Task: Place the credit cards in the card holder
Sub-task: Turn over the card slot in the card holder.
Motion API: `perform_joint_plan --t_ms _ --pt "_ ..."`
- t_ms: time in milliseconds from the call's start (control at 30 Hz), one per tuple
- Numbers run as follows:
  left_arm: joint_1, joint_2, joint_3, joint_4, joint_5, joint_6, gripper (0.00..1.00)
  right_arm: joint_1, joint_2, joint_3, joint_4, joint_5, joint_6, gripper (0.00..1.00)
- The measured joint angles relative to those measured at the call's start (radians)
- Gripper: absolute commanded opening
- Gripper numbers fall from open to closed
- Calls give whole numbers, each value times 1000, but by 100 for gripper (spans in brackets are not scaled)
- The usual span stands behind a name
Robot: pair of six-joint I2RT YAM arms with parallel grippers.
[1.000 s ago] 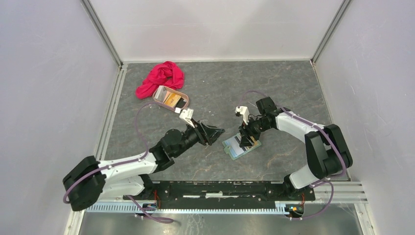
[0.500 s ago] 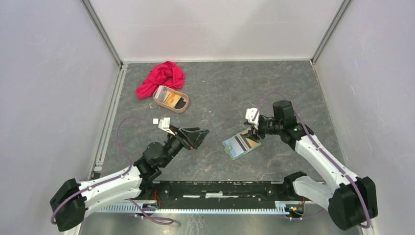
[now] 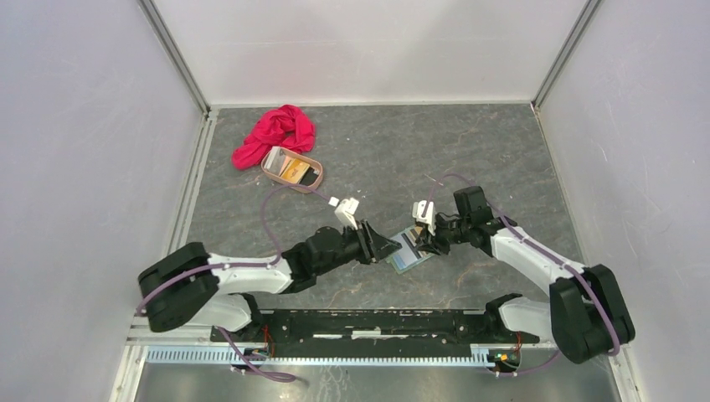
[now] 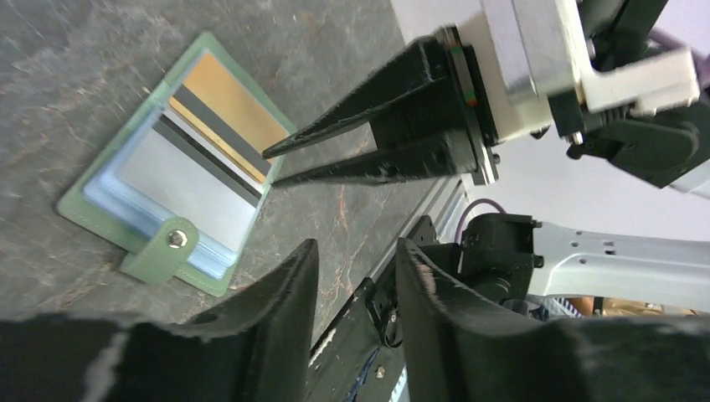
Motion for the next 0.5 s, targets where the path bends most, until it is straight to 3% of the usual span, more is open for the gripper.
perform_joint_plan --t_ms 100,300,500 --pt "-40 90 45 2 -12 -13 36 0 54 9 3 54 66 10" --pt "-63 210 84 17 -36 -27 33 0 143 56 10 116 163 0" --pt "-64 333 107 52 -56 -57 34 0 171 61 23 122 219 0"
